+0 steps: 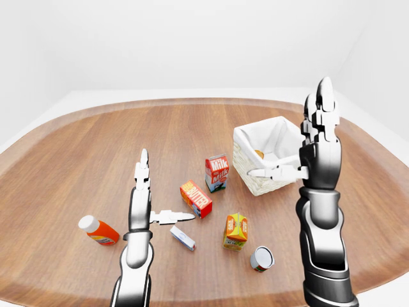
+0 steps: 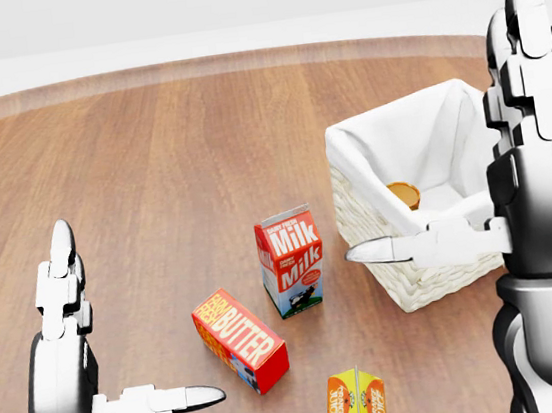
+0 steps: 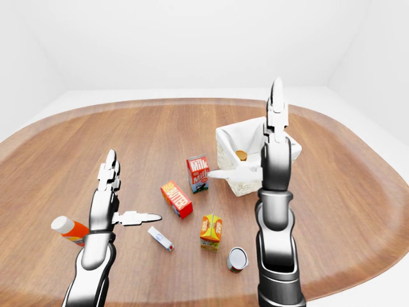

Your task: Pick up the alphabet soup and the tomato sauce, and put them in the basket.

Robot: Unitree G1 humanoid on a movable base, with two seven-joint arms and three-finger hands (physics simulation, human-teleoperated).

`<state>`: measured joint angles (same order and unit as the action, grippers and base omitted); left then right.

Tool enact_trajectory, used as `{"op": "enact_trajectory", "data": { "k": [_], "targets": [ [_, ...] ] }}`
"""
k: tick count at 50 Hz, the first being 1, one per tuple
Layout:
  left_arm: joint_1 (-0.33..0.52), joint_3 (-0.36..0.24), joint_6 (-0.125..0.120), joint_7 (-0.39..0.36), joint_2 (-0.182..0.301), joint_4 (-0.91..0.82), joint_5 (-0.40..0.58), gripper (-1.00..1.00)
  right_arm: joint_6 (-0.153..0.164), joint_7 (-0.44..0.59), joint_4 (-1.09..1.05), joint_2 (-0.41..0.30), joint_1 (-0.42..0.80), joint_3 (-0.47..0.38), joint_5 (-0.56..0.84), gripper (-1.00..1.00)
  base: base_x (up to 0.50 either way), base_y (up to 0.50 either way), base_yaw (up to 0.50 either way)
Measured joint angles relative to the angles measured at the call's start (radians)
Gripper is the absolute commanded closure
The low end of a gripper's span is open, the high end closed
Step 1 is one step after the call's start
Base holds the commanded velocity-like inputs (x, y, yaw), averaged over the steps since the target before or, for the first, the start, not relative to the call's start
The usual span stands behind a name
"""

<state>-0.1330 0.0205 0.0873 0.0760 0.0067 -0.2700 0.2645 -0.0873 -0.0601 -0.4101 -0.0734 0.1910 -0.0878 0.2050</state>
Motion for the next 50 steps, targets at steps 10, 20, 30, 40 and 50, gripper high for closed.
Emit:
{"op": "enact_trajectory", "data": {
  "k": [10,20,30,40,50],
  "targets": [
    [0.000,0.000,0.000,0.000,0.000,0.000,0.000,-1.00,0.000,0.018,-0.059,0.015,-0.062,0.002,-0.019,-1.00,0.00,0.00,0.00],
    [0.001,-0.001,0.000,0.000,0.000,0.000,-0.001,-1.00,0.000,0.033,-0.089,0.025,-0.118,-0.001,-0.041,-1.00,0.00,0.00,0.00],
    [0.001,-0.002,0.000,0.000,0.000,-0.002,-0.003,-1.00,0.000,0.049,-0.113,0.039,-0.181,0.006,-0.052,-1.00,0.00,0.00,0.00],
    [-0.001,-0.001,0.000,0.000,0.000,-0.001,-0.004,-1.00,0.000,0.066,-0.142,0.050,-0.243,0.008,-0.062,-1.00,0.00,0.00,0.00],
    [-0.003,-0.001,0.000,0.000,0.000,-0.001,-0.003,-1.00,0.000,0.082,-0.147,0.060,-0.298,0.009,-0.066,-1.00,0.00,0.00,0.00]
  ]
}}
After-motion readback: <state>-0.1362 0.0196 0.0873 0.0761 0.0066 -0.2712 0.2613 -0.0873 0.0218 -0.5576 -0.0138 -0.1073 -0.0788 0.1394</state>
